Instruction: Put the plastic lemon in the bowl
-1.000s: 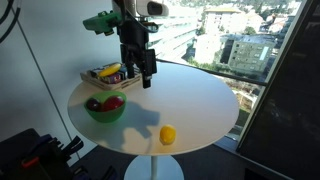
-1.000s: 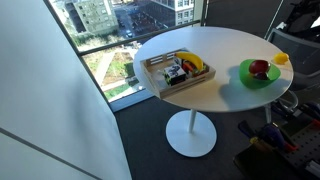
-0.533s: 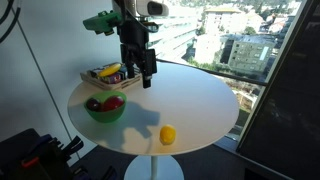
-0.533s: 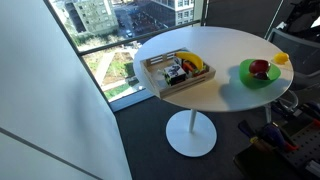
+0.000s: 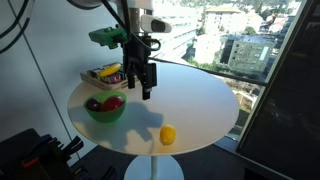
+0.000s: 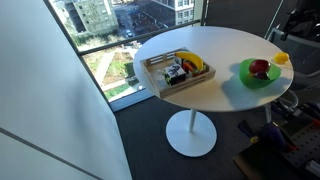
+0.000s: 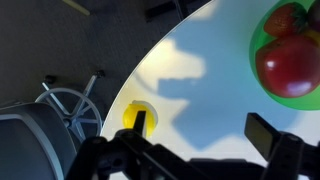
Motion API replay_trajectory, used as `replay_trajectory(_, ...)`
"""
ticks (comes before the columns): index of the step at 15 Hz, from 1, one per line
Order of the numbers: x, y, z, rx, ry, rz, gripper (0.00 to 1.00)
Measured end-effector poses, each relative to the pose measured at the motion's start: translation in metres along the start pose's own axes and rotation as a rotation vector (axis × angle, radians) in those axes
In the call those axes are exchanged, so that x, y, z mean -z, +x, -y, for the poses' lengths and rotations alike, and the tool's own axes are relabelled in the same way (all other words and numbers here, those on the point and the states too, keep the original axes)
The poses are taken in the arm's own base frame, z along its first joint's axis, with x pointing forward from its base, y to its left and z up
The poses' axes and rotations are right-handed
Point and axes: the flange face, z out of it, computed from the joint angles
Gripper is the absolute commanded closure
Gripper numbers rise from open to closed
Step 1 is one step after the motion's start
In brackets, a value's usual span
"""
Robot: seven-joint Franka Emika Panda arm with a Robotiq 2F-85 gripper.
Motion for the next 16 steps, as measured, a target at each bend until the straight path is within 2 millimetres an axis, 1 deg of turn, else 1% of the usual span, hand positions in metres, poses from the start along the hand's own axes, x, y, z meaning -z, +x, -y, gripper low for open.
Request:
replay_trajectory(3, -0.013, 0.008, -0.009, -0.022, -0.002, 0.013, 0.00)
replay_trajectory(11, -0.045, 0.031, -0.043, -0.095, -0.005, -0.015, 0.00)
replay_trajectory(16, -0.068, 0.044, -0.052, -0.115, -0.012, -0.025, 0.00)
